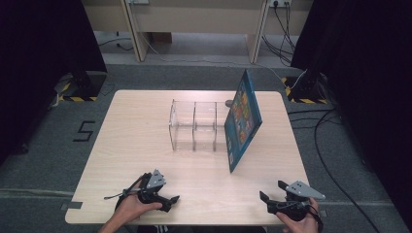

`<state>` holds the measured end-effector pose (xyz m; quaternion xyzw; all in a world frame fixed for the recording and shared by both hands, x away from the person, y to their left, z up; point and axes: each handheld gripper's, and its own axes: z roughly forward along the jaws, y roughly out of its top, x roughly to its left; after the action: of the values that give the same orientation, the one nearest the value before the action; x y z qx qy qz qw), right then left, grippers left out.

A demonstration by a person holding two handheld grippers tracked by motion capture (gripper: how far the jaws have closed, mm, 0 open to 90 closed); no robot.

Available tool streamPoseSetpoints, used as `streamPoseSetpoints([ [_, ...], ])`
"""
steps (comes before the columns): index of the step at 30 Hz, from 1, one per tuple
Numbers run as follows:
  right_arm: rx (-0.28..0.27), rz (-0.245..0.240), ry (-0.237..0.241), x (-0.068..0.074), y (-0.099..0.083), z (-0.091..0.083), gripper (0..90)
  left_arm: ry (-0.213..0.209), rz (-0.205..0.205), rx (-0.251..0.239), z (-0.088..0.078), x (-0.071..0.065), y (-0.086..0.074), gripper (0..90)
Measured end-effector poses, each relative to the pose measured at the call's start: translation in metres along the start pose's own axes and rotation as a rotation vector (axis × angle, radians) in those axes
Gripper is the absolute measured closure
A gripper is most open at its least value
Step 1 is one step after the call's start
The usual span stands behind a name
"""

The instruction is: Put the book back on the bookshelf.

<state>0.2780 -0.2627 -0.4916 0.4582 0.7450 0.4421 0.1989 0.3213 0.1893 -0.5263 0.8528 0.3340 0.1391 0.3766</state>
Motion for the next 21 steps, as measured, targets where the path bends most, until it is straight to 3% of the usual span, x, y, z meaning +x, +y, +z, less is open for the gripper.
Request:
streamPoseSetpoints([
  [21, 0.107, -0.038, -0.019, 0.001, -0.013, -0.005, 16.7, -0.004, 0.004, 0.005, -0.002, -0.003, -0.002, 0.0],
])
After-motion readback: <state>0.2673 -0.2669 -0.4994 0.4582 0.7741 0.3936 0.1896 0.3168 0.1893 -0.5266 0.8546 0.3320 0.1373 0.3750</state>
